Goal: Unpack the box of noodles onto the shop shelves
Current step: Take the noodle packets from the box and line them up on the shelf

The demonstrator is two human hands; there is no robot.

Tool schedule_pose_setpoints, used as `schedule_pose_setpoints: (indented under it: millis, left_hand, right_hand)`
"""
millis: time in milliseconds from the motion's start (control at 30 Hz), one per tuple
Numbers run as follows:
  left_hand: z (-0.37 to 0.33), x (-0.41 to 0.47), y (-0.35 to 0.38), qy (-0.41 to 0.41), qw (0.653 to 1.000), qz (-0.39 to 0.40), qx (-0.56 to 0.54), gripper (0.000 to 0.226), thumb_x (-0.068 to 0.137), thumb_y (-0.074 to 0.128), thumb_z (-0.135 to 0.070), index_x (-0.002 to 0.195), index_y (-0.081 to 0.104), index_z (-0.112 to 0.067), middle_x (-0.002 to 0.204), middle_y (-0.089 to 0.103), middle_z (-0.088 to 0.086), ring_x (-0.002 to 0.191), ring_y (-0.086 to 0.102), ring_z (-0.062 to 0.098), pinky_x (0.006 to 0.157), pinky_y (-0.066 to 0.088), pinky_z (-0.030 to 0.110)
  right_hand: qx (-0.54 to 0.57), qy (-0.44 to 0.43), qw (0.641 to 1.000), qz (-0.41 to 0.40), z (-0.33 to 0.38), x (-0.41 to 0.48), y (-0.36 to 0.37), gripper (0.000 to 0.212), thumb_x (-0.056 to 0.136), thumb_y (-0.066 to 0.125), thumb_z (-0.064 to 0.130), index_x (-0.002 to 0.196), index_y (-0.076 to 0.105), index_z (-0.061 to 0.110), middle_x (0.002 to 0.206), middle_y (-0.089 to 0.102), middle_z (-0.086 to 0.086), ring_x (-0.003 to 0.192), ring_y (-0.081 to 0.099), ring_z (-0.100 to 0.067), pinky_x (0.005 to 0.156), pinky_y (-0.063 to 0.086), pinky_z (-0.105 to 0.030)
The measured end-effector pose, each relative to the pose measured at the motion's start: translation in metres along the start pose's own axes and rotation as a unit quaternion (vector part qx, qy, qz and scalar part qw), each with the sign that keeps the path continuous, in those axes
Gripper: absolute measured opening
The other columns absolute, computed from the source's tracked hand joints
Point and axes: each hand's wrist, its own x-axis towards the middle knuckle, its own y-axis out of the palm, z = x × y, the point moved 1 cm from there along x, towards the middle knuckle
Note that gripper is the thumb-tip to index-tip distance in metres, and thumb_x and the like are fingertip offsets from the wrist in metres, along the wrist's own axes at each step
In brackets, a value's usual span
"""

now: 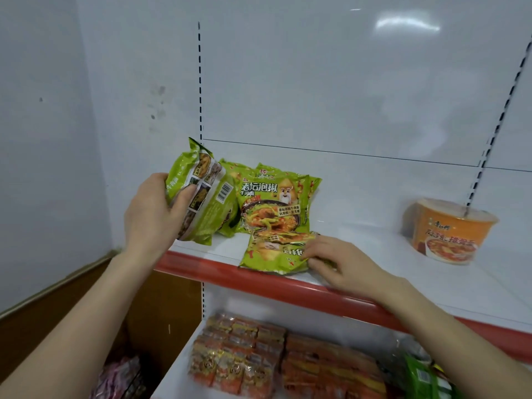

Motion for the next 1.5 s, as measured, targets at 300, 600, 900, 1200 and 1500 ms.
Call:
schedule_pose_setpoints:
  millis: [300, 600, 900, 1200, 1500]
  left_hand:
    - [0.002, -0.006, 0.006, 0.004, 1.0, 0.018, -0.013, 0.038, 0.09, 0.054, -0.037, 0.109, 0.054, -0.004, 0.097, 0.057, 0.011, 0.09, 0.053, 0.031, 0.074, 0.042, 0.042]
    - [0.005, -0.007, 0.004, 0.004, 1.0, 0.022, -0.022, 0.035, 0.09, 0.054, -0.034, 0.108, 0.054, -0.003, 0.091, 0.047, 0.0, 0.082, 0.044, 0.019, 0.073, 0.04, 0.04]
    - [0.005, -0.005, 0.008, 0.0, 0.999, 0.022, -0.047, 0.034, 0.09, 0.055, -0.033, 0.108, 0.054, -0.004, 0.09, 0.048, 0.0, 0.083, 0.045, 0.019, 0.071, 0.037, 0.036]
    - [0.013, 0.012, 0.016, -0.06, 0.993, 0.015, -0.102, 0.032, 0.088, 0.059, -0.031, 0.108, 0.055, -0.007, 0.091, 0.053, 0.0, 0.085, 0.05, 0.02, 0.074, 0.041, 0.034]
    - [0.026, 0.014, 0.008, -0.072, 0.993, -0.019, -0.096, 0.032, 0.088, 0.058, -0.032, 0.109, 0.054, -0.008, 0.091, 0.053, -0.001, 0.085, 0.05, 0.02, 0.072, 0.039, 0.034]
  right_hand:
    - [0.088, 0.363, 0.925, -0.072, -0.018, 0.02, -0.021, 0.025, 0.091, 0.053, 0.028, 0.078, 0.063, 0.009, 0.078, 0.062, 0.001, 0.069, 0.055, -0.008, 0.064, 0.041, -0.013]
    - [0.248, 0.518, 0.81, 0.117, -0.017, 0.033, -0.016, 0.039, 0.083, 0.066, 0.038, 0.072, 0.056, 0.002, 0.039, 0.059, 0.002, 0.032, 0.055, -0.007, 0.035, 0.04, -0.012]
    - [0.321, 0.495, 0.807, -0.012, -0.028, 0.025, -0.019, 0.025, 0.083, 0.067, 0.029, 0.089, 0.064, 0.005, 0.067, 0.066, -0.003, 0.041, 0.058, -0.004, 0.04, 0.043, -0.016]
    - [0.285, 0.419, 0.848, -0.158, -0.024, 0.04, -0.034, 0.022, 0.084, 0.066, 0.019, 0.101, 0.062, 0.006, 0.079, 0.065, -0.008, 0.065, 0.068, -0.018, 0.061, 0.057, -0.031]
    - [-0.121, 0.198, 0.966, -0.114, -0.004, 0.128, -0.045, 0.024, 0.091, 0.048, 0.016, 0.112, 0.058, 0.022, 0.108, 0.064, -0.003, 0.11, 0.052, -0.027, 0.099, 0.03, -0.043]
